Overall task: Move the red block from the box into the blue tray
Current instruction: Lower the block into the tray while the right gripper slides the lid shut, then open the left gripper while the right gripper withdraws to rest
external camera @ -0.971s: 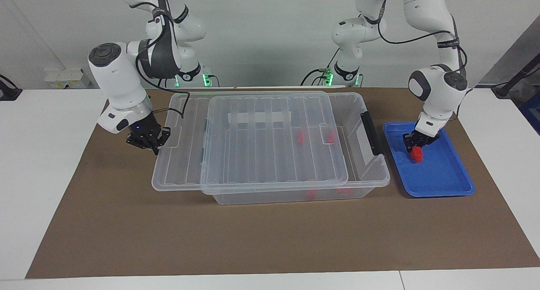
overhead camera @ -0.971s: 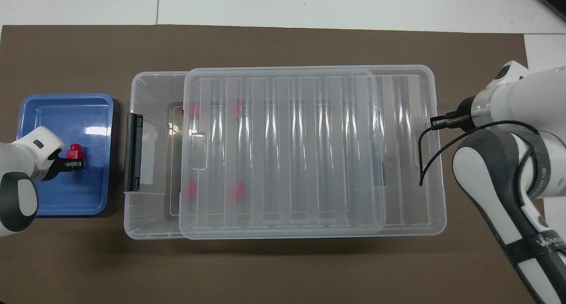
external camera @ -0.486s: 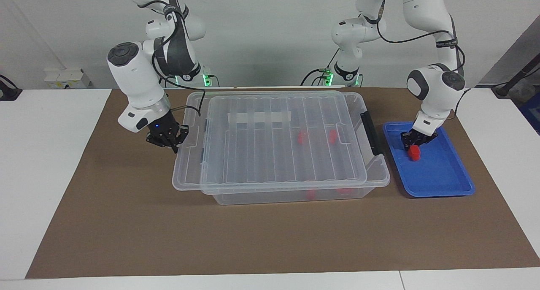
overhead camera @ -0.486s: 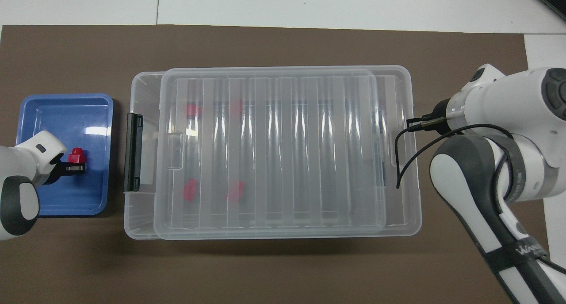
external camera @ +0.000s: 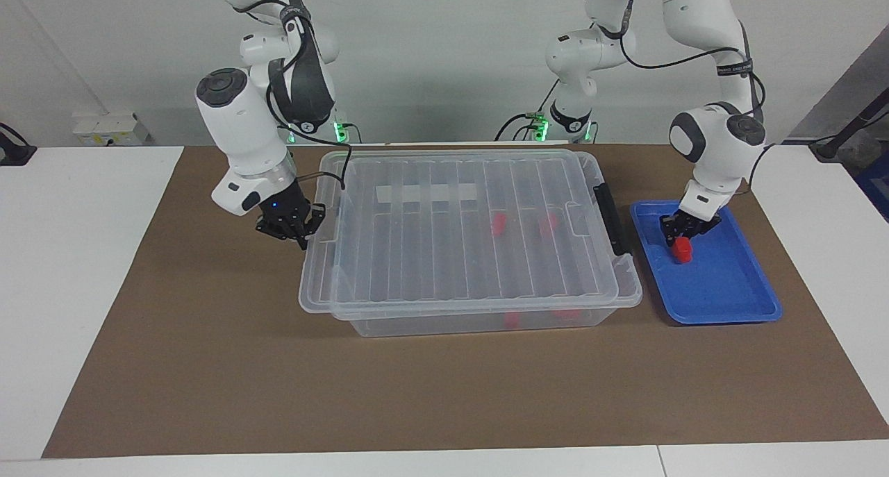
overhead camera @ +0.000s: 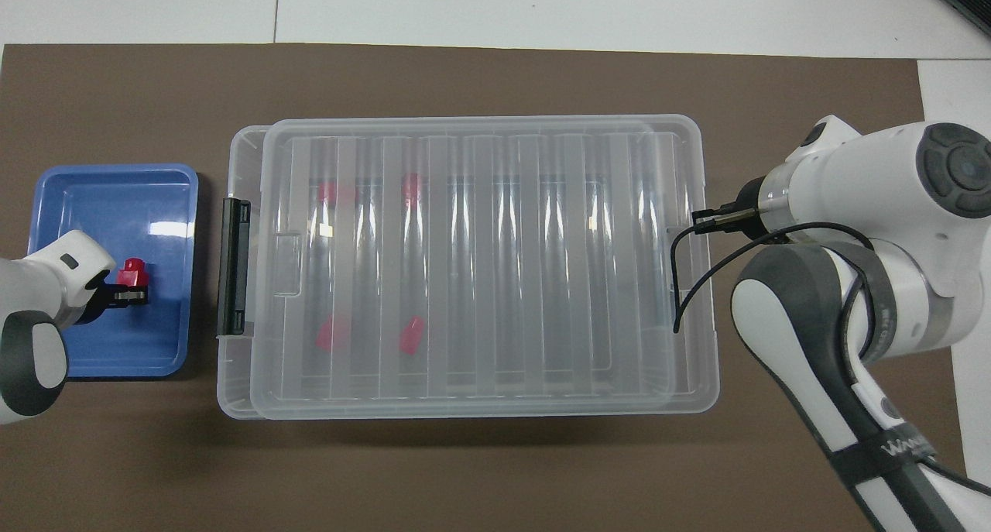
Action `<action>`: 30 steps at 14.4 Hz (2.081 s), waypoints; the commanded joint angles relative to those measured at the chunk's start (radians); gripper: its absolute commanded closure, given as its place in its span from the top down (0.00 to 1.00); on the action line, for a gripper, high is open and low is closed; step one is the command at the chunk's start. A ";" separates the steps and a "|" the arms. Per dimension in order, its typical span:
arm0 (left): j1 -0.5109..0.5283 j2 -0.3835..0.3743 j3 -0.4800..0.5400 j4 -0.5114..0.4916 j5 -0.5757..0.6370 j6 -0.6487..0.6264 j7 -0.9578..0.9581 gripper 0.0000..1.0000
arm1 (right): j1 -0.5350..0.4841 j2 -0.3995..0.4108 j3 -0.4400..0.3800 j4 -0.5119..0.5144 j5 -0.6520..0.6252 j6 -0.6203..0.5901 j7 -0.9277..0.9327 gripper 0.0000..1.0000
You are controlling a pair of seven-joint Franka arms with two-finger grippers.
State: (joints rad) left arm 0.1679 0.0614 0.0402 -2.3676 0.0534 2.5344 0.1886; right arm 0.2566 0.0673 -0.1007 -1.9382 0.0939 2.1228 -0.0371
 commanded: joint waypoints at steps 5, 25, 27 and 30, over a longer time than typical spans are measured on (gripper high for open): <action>0.006 -0.020 -0.002 -0.036 -0.017 0.052 0.028 0.00 | 0.019 -0.006 0.001 -0.011 0.023 0.014 0.020 0.00; 0.007 0.015 -0.002 -0.024 -0.015 0.107 0.057 1.00 | 0.018 -0.006 0.004 -0.005 0.060 0.005 -0.024 0.00; 0.001 0.002 -0.002 -0.009 -0.015 0.083 0.054 1.00 | 0.001 -0.009 -0.004 0.007 0.014 -0.021 -0.023 0.00; -0.005 -0.015 -0.003 0.108 -0.015 -0.104 0.055 1.00 | -0.048 -0.020 -0.007 0.082 -0.061 -0.166 -0.017 0.00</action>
State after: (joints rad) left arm 0.1663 0.0723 0.0374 -2.3352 0.0534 2.5568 0.2189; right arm 0.2445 0.0607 -0.1111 -1.9100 0.0686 2.0532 -0.0413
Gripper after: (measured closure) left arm 0.000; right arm 0.991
